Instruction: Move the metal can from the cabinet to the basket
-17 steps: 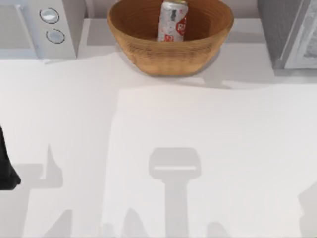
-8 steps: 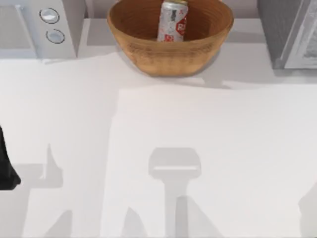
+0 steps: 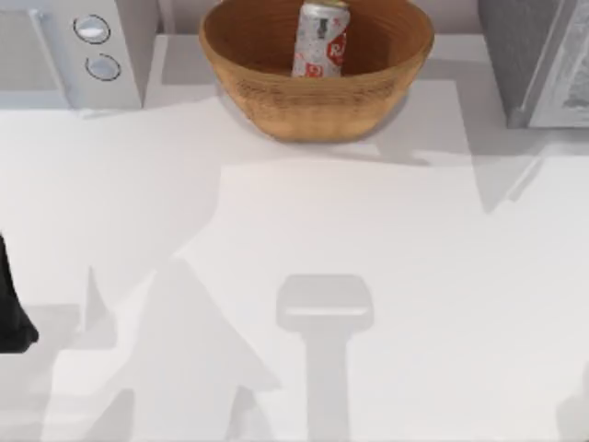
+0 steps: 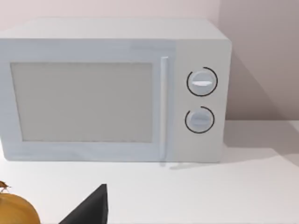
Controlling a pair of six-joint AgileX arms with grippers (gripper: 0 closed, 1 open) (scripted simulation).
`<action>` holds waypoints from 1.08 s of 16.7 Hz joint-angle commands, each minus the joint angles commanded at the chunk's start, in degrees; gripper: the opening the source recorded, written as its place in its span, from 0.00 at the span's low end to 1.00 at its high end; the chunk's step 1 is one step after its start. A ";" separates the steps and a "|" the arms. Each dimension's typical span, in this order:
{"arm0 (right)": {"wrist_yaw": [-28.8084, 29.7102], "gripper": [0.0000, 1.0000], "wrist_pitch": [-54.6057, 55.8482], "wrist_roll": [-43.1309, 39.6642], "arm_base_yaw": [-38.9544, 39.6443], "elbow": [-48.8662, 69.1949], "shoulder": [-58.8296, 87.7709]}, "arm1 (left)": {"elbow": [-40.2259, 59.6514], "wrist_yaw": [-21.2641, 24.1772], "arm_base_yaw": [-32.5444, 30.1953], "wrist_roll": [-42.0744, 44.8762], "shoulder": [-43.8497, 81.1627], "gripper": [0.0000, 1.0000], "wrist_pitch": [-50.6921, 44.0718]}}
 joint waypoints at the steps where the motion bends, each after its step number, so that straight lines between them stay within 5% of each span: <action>1: 4.70 1.00 -0.24 -0.06 4.80 -0.13 -0.07 | 0.00 0.00 0.00 0.00 0.00 1.00 0.00; 6: 26.60 1.00 -1.40 -1.01 26.73 -0.44 -0.43 | 0.00 0.00 0.00 0.00 0.00 1.00 0.00; 10: 38.75 1.00 -1.92 -2.07 38.84 -0.54 -0.88 | 0.00 0.00 0.00 0.00 0.00 1.00 0.00; 18: 43.56 1.00 -2.34 -3.13 41.60 -0.30 -2.35 | 0.00 0.00 0.00 0.00 0.00 1.00 0.00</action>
